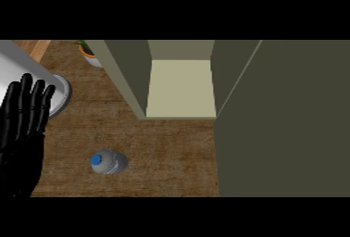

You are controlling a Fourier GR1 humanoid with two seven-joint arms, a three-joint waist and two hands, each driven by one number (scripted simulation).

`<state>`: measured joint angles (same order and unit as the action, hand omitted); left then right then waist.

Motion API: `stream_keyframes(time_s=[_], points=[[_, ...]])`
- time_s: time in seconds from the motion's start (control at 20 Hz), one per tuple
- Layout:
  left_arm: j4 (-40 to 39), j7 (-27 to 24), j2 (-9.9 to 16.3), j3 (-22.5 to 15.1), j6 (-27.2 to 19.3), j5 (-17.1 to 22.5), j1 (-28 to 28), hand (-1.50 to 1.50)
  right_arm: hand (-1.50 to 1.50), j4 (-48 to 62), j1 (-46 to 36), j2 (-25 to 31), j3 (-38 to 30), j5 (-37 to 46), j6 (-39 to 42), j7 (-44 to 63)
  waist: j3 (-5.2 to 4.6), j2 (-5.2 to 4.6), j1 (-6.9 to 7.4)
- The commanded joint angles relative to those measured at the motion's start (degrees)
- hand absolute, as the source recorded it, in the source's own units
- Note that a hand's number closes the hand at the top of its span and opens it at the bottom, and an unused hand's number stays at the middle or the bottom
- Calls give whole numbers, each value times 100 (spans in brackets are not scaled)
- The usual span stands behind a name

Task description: Pick up the bottled water, place it into the cabinet and close the cabinet

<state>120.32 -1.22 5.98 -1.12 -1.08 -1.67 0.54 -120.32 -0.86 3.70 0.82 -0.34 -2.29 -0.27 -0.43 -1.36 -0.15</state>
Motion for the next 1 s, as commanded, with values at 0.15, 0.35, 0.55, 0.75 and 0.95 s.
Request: stream_keyframes(time_s=[0.15,0.35,0.55,0.75,0.95], points=[[-98,-344,529,-80,1561,1500,19,-150,-150,-523,420,84,166,-237,318,28,33,158,-69],[-279,515,829,-512,2265,2332,508,-150,-150,-258,981,64,516,-771,664,707,40,135,-64],[-39,647,1455,133,2900,3417,1023,-150,-150,-1357,1777,233,553,-1143,780,1219,38,170,-52],[639,924,1651,404,3048,3850,1594,-150,-150,-1983,2007,240,518,-1248,695,1585,42,155,20],[845,720,1446,603,3276,3590,2278,-150,-150,-2099,2952,144,634,-1186,1061,968,44,163,15]])
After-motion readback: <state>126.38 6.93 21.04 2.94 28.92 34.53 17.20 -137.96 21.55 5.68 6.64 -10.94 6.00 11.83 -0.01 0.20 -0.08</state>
